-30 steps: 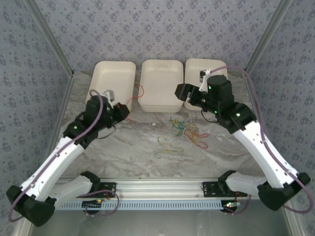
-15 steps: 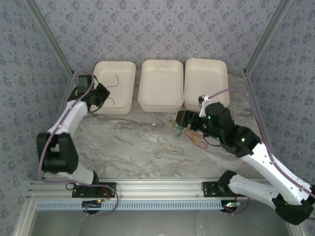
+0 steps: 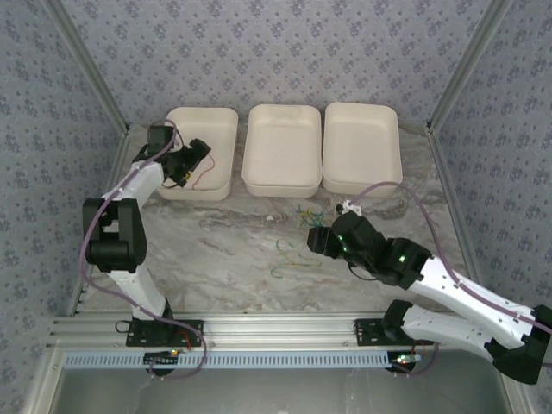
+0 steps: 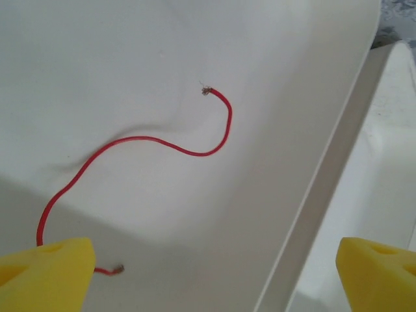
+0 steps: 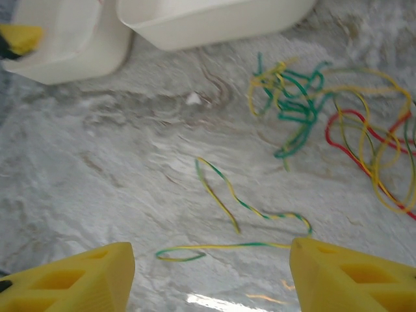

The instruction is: Untangle the cables

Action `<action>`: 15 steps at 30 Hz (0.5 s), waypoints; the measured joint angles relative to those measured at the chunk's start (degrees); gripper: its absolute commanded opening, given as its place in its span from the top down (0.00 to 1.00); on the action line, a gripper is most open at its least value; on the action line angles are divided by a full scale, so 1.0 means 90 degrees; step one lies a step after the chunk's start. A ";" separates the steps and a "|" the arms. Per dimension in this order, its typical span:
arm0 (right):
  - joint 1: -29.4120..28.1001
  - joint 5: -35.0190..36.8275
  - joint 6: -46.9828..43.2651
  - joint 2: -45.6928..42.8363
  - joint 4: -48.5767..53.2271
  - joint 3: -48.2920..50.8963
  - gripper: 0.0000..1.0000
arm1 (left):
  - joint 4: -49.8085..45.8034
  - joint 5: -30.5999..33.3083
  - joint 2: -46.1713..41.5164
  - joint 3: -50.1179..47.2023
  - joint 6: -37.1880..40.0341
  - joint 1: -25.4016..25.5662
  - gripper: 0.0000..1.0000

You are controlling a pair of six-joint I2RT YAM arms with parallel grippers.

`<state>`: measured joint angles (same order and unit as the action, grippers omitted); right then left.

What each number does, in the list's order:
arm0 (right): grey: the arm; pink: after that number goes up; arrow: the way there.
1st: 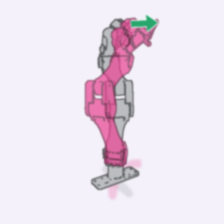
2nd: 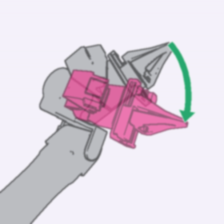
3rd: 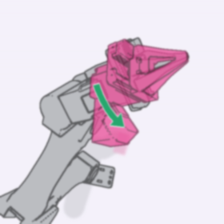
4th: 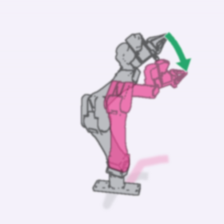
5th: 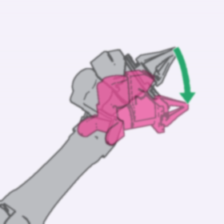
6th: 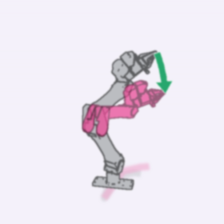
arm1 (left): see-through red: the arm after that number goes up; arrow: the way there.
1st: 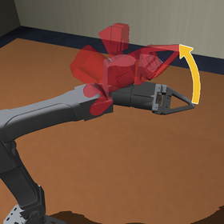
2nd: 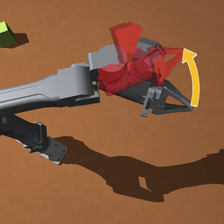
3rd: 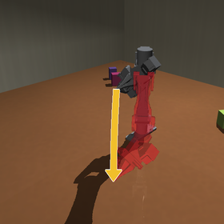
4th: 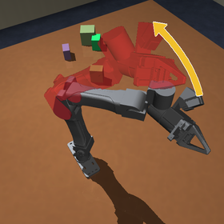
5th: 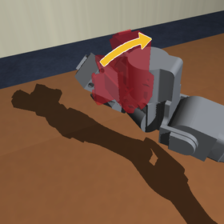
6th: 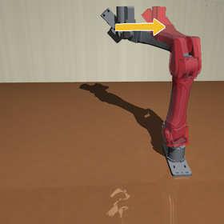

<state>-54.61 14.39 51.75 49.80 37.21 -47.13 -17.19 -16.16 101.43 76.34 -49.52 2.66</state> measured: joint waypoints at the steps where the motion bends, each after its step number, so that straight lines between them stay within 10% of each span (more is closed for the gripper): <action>1: -0.0046 0.0039 0.0095 -0.0029 0.0007 0.0148 0.34 | -0.0078 0.0010 -0.0163 -0.0017 0.0005 0.0017 0.06; 7: -0.0192 0.0248 0.0471 -0.0066 0.0126 0.0573 0.34 | -0.0636 0.0544 -0.2222 -0.0527 0.0092 0.0806 0.17; 15: 0.0350 -0.0257 -0.0578 0.1222 -0.0211 0.0168 0.53 | -0.0629 0.1355 -0.4673 -0.3262 -0.0678 0.3910 0.39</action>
<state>-51.46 12.08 46.54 60.80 35.31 -45.63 -22.85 -3.97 59.37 46.98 -55.61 37.85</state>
